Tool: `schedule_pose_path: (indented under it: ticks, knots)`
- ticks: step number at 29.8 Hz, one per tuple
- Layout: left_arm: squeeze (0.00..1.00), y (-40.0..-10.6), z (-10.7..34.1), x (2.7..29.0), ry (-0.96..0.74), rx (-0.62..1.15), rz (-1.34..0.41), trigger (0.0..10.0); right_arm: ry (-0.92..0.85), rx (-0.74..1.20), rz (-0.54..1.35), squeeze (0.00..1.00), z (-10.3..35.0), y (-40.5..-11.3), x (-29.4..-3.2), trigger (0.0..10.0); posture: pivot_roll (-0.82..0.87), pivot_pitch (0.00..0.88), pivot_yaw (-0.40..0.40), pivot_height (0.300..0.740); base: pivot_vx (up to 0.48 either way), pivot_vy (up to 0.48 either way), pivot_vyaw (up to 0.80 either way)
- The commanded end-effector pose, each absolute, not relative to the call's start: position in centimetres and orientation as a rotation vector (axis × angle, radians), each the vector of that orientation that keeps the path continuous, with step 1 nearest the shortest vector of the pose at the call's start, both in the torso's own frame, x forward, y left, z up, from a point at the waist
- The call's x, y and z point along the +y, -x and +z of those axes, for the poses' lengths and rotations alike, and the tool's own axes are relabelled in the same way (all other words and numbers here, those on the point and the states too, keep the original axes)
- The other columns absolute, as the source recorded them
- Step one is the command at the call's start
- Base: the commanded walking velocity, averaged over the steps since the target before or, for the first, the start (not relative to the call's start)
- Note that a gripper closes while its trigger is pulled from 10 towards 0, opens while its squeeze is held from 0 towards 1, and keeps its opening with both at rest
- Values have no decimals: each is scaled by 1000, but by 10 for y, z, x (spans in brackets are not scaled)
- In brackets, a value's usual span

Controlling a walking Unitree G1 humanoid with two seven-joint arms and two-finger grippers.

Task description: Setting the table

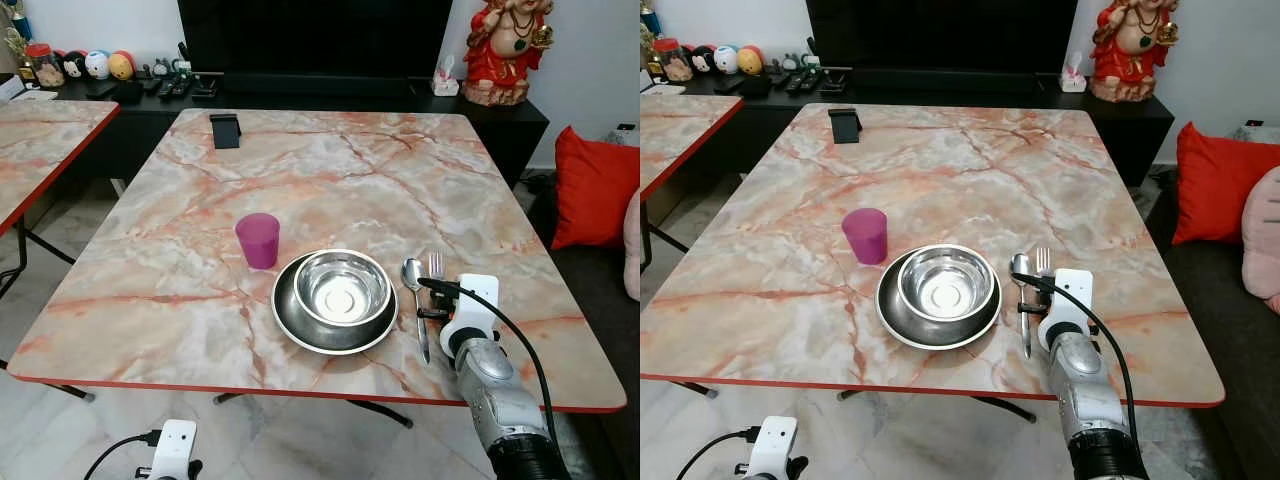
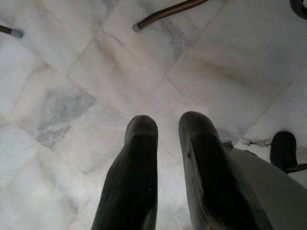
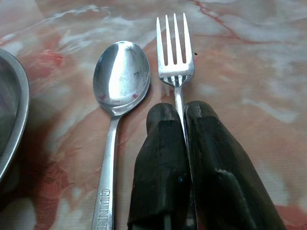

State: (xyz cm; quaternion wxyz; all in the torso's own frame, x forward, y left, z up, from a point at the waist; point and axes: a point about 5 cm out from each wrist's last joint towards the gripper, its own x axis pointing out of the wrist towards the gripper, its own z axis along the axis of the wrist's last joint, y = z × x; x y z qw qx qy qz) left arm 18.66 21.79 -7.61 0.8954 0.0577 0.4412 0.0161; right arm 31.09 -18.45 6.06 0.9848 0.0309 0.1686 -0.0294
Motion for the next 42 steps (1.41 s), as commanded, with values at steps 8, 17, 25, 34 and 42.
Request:
schedule_pose_path:
  ticks: [8, 17, 25, 34, 42]
  knots:
    - [0, -186, -76, 219, -132, 914, 29, 10000, -60, 343, -65, 0, 59, -312, -185, 10000, 3, 0, -17, 740, 0, 0, 0]
    - [0, -185, -76, 219, -137, 915, 25, 10000, -55, 351, -64, 0, 57, -312, -184, 10000, 5, 0, -16, 740, 0, 0, 0]
    - [0, -185, -76, 218, -138, 915, 22, 10000, -54, 358, -59, 780, 56, -312, -183, 10000, 4, 0, -16, 740, 0, 0, 0]
    - [0, -186, -76, 218, -138, 915, 21, 10000, -46, 356, -65, 749, 57, -313, -183, 10000, 6, 0, -15, 740, 0, 0, 0]
    - [0, -186, -76, 218, -140, 914, 22, 10000, -34, 328, -78, 0, 62, -315, -185, 10000, 6, 0, -14, 740, 0, 0, 0]
